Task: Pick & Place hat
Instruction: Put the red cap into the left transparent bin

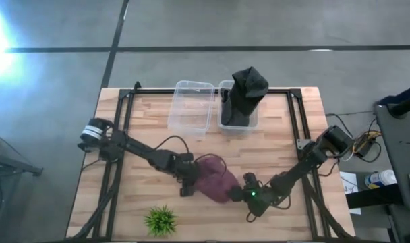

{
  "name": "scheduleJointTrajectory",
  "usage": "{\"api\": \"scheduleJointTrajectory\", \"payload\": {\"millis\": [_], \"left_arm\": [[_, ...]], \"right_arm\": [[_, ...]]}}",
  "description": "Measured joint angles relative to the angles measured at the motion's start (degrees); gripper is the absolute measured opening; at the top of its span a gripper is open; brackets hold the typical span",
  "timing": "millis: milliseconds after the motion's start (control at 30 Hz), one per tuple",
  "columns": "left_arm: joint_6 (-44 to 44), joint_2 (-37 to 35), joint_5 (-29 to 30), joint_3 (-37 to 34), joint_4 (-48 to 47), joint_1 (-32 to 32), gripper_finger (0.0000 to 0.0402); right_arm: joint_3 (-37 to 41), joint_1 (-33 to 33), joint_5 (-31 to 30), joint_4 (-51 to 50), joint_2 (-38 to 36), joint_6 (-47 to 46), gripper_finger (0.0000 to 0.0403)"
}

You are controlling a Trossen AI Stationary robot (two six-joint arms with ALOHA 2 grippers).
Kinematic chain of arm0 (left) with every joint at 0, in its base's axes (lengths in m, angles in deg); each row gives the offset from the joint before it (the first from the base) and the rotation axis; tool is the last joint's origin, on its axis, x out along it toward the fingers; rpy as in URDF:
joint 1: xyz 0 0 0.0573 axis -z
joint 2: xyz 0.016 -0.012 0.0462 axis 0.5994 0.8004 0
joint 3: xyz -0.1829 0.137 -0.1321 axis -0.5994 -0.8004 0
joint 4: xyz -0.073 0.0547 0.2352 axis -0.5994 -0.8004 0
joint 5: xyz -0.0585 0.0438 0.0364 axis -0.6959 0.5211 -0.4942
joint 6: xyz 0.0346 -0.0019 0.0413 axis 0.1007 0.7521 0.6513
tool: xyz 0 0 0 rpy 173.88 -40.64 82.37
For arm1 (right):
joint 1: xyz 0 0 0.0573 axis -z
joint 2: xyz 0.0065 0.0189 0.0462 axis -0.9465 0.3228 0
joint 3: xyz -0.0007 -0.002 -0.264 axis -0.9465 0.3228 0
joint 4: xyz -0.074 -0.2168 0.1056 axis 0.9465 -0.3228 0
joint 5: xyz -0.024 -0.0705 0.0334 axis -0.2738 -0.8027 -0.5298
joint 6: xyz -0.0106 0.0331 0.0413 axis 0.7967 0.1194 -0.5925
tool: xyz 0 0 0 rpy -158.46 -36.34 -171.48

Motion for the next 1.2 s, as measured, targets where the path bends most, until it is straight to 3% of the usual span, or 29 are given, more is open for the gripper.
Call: {"api": "scheduleJointTrajectory", "payload": {"millis": [167, 300, 467, 633, 700, 900, 1200], "left_arm": [[-1.1, 0.0, -0.1, 0.0, 4.3, 2.5, 0.0138], [-3.2, 0.0, 0.0, 0.1, 8.4, 3.2, 0.0138], [-3.5, 0.0, 0.5, 0.9, 8.0, 3.2, 0.0138], [-5.5, -1.8, 1.7, 3.4, -3.6, 3.5, 0.0138], [-9.0, -3.5, 4.5, 4.2, -8.9, 4.1, 0.0138], [-21.0, -15.1, 16.8, 5.1, -11.6, 6.5, 0.0138], [-28.9, -32.5, 37.7, 6.6, -12.4, 8.2, 0.0138]], "right_arm": [[0.0, 2.9, -2.2, 0.9, -0.4, 4.5, 0.0248], [0.0, 4.8, -1.1, 5.9, -0.4, 12.5, 0.0221], [0.0, 8.5, 3.7, 7.7, -0.5, 19.4, 0.0144], [0.0, 10.4, 6.3, 7.2, -3.5, 26.1, 0.0050], [0.0, 11.0, 6.6, 5.7, -5.6, 29.6, 0.0021], [0.1, 14.5, 7.3, 1.0, -15.8, 48.1, 0.0015], [-6.0, 26.2, 19.2, -0.6, -31.3, 75.2, 0.0014]]}}
